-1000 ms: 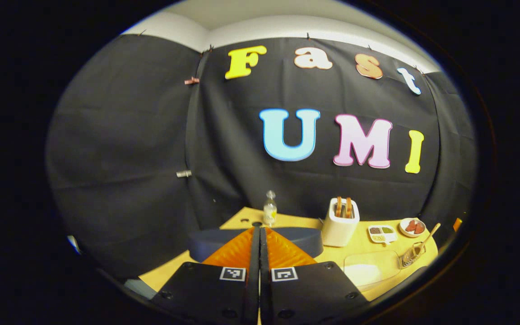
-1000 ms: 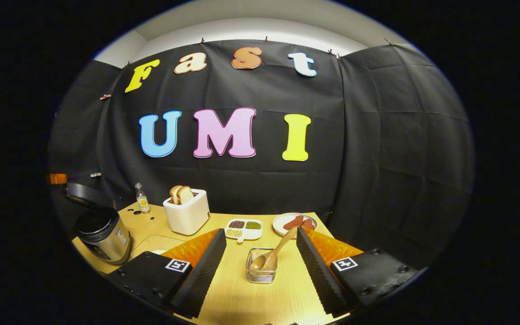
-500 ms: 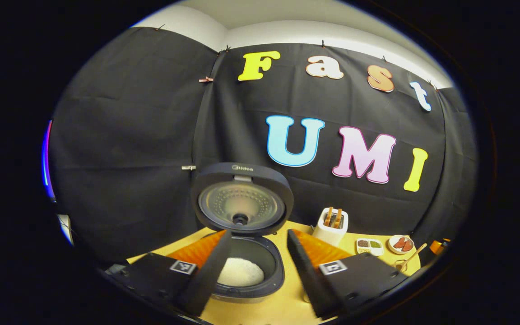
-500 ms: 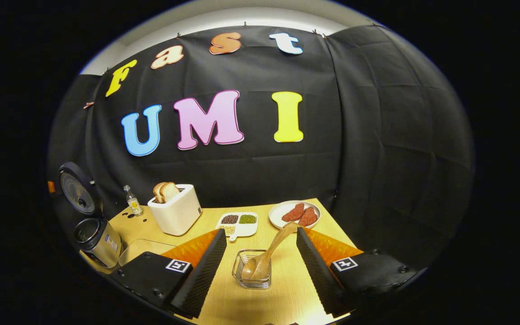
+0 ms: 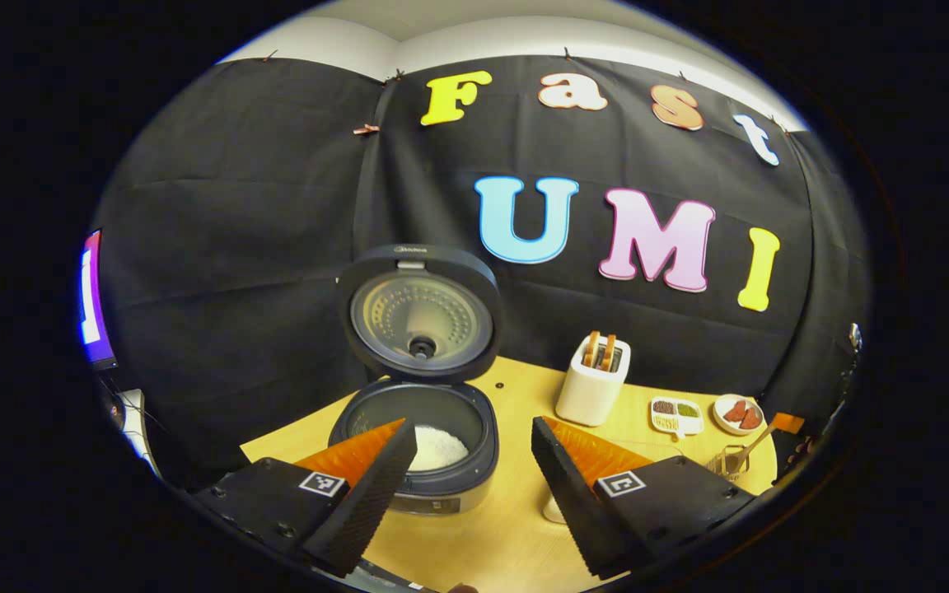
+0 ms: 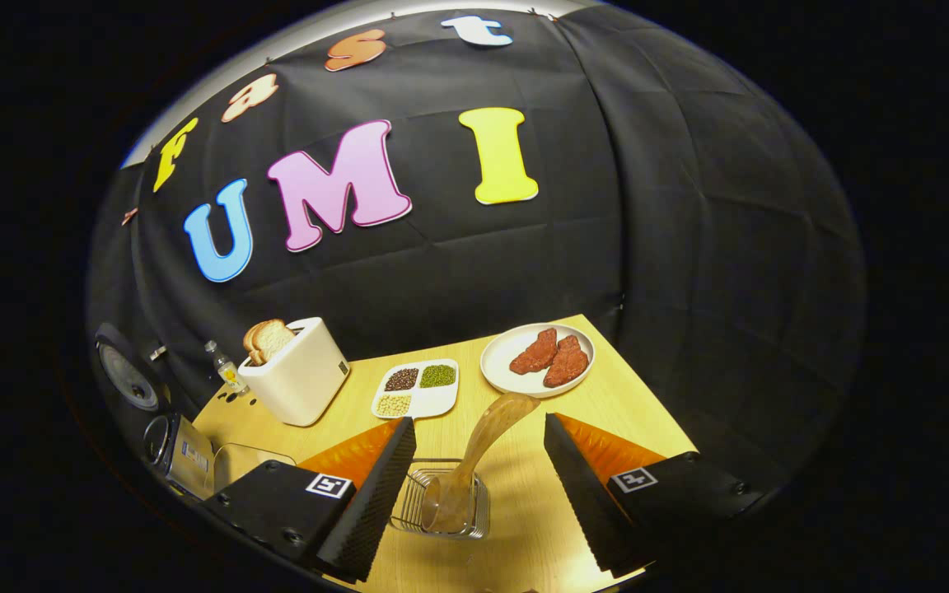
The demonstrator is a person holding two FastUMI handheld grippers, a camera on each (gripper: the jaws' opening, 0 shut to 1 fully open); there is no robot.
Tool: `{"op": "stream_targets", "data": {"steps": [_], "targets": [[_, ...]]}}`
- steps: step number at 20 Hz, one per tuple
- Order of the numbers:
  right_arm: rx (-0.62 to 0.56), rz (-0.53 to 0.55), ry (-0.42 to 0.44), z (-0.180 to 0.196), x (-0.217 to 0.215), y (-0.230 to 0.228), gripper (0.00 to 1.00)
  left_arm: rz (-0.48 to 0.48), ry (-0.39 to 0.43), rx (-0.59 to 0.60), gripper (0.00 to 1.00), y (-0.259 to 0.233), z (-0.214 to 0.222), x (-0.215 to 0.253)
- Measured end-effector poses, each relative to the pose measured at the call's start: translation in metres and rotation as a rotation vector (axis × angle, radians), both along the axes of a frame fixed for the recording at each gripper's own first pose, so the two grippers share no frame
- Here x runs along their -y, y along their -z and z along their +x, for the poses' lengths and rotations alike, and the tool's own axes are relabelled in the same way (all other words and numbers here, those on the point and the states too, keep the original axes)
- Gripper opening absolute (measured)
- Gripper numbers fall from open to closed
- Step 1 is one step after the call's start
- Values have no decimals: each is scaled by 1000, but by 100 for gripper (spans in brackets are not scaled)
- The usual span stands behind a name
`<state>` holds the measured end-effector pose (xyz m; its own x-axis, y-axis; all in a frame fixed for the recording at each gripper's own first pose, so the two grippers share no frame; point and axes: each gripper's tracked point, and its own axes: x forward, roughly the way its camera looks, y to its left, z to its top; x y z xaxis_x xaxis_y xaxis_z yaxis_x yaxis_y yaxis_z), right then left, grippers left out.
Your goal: Close the left gripper, press the button to open the rice cooker; take a wooden spoon from the chopstick holder with the right hand, scoop a spoonful of rice and pour it into the rice cooker, then put the wooden spoon back into the chopstick holder.
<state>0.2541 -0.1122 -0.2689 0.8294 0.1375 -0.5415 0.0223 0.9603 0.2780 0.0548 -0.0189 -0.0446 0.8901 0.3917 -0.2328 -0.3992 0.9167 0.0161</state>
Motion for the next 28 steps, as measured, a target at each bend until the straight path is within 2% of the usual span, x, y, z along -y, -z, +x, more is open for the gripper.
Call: {"op": "stream_targets", "data": {"steps": [5,10,11,15,16,17,20,24,28], "targets": [[-148,96,39,14,-13,46,98,3,34,-63,95,24,3,24],[-189,141,72,26,-21,63,94,-55,43,-139,96,62,7,37],[-204,152,92,27,-20,66,68,-53,45,-146,95,65,8,38],[-239,223,143,33,-24,64,28,-78,85,-158,95,77,6,47],[-251,228,149,33,-25,68,27,-84,89,-155,96,79,5,48],[-245,222,147,33,-25,68,21,-89,92,-151,95,80,4,48],[-200,191,115,29,-29,50,18,-107,101,-144,95,85,-2,46],[-106,157,114,27,-30,10,18,-131,107,-145,95,89,-7,31],[-54,144,96,17,-41,-29,18,-151,109,-96,95,76,-11,12]]}}
